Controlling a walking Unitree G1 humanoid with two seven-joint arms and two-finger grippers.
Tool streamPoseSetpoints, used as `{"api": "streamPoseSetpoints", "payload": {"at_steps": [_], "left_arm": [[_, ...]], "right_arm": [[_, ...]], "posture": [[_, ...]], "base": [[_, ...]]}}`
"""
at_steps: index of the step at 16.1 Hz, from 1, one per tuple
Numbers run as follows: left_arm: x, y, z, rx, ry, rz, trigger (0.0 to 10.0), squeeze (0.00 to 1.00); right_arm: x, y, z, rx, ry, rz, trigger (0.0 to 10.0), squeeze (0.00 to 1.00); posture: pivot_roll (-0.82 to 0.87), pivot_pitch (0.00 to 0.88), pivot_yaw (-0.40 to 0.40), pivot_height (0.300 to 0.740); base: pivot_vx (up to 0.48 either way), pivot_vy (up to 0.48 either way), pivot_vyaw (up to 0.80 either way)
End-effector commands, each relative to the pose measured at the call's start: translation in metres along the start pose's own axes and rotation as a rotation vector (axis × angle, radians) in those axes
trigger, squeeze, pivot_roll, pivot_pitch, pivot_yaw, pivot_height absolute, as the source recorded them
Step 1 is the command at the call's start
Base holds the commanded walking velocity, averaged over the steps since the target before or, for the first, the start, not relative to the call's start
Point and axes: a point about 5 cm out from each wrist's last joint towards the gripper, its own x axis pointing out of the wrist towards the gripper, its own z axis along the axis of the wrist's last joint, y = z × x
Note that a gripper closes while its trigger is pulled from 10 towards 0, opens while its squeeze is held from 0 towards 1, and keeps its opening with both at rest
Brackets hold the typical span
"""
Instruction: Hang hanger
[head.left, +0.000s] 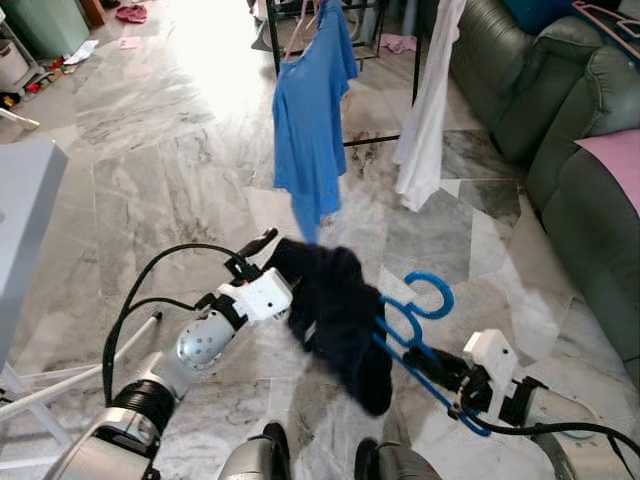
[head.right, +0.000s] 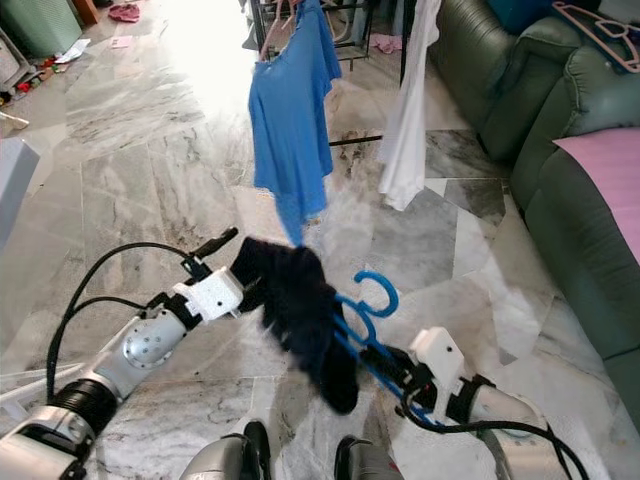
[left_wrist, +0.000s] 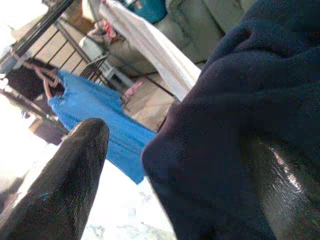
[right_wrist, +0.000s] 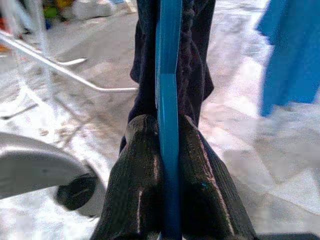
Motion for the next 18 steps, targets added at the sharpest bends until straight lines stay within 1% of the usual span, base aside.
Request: {"api": "streamPoseSetpoints", "payload": {"at_steps": [1,4,5,6,7,8,9,10,11,12,13,14,16,17,18], "left_arm": [[-0.005,-0.006,-0.002,0.043,-0.008,-0.068,10.0,1.00],[-0.006,-0.007,-0.001,0.083,-0.031,-0.112,10.0,1.00],[-0.007,-0.009,-0.002,0.078,-0.026,-0.123,10.0,1.00],[-0.008,-0.010,-0.007,0.045,0.016,-0.115,10.0,1.00],[-0.008,-0.011,-0.008,0.036,0.030,-0.113,10.0,1.00],[-0.008,-0.011,-0.011,0.031,0.055,-0.108,10.0,0.93],[-0.009,-0.011,-0.015,-0.007,0.098,-0.085,10.0,0.15],[-0.009,-0.010,-0.016,-0.017,0.101,-0.076,10.0,0.00],[-0.007,-0.011,-0.014,-0.013,0.094,-0.072,10.0,0.00],[-0.005,-0.012,-0.010,0.006,0.060,-0.085,10.0,0.00],[-0.004,-0.013,-0.008,0.010,0.048,-0.092,10.0,0.00],[-0.003,-0.020,0.000,0.050,-0.021,-0.190,10.0,0.00],[-0.002,-0.024,0.004,0.069,-0.056,-0.258,10.0,0.00],[-0.001,-0.024,0.007,0.080,-0.072,-0.287,10.0,0.00],[0.001,-0.023,0.009,0.083,-0.086,-0.297,10.0,0.00]], "right_arm": [[0.002,0.004,0.010,-0.019,-0.036,0.070,10.0,0.00],[0.000,0.001,0.013,-0.032,-0.030,0.102,10.0,0.00],[-0.001,0.002,0.016,-0.025,-0.037,0.125,10.0,0.00],[-0.001,0.004,0.019,-0.025,-0.044,0.150,10.0,0.00],[-0.001,0.005,0.020,-0.023,-0.046,0.158,10.0,0.00],[-0.001,0.006,0.022,-0.023,-0.052,0.171,10.0,0.00],[0.000,0.008,0.025,-0.024,-0.061,0.183,10.0,0.00],[0.001,0.009,0.027,-0.028,-0.063,0.193,10.0,0.00],[0.001,0.010,0.029,-0.030,-0.063,0.210,10.0,0.00],[0.001,0.012,0.030,-0.030,-0.054,0.236,10.0,0.00],[0.000,0.012,0.031,-0.035,-0.044,0.246,10.0,0.00],[-0.003,0.010,0.031,-0.058,-0.008,0.264,10.0,0.00],[-0.006,0.007,0.031,-0.079,0.029,0.283,10.0,0.00],[-0.009,0.004,0.030,-0.120,0.077,0.301,10.0,0.00],[-0.011,0.002,0.028,-0.141,0.110,0.314,10.0,0.00]], "posture": [[-0.14,0.202,0.056,0.740],[-0.14,0.203,0.059,0.740],[-0.14,0.205,0.060,0.740],[-0.14,0.205,0.060,0.740],[-0.14,0.205,0.060,0.740],[-0.14,0.205,0.061,0.740],[-0.14,0.205,0.063,0.740],[-0.14,0.206,0.064,0.740],[-0.14,0.206,0.063,0.740],[-0.14,0.206,0.063,0.740],[-0.15,0.205,0.062,0.740],[-0.15,0.205,0.060,0.740],[-0.15,0.206,0.060,0.740],[-0.15,0.206,0.060,0.740],[-0.15,0.209,0.064,0.740]], "base": [[0.000,0.000,0.00],[0.000,0.000,0.00],[0.000,0.000,0.00],[0.000,0.000,0.00],[0.000,0.000,0.00],[0.000,0.000,0.00],[0.000,0.000,0.00],[0.000,0.000,0.00],[0.000,0.000,0.00],[0.000,0.000,0.00],[0.000,0.000,0.00],[0.000,0.000,0.00],[0.000,0.000,0.00],[0.000,0.000,0.00],[0.000,0.000,0.00]]}}
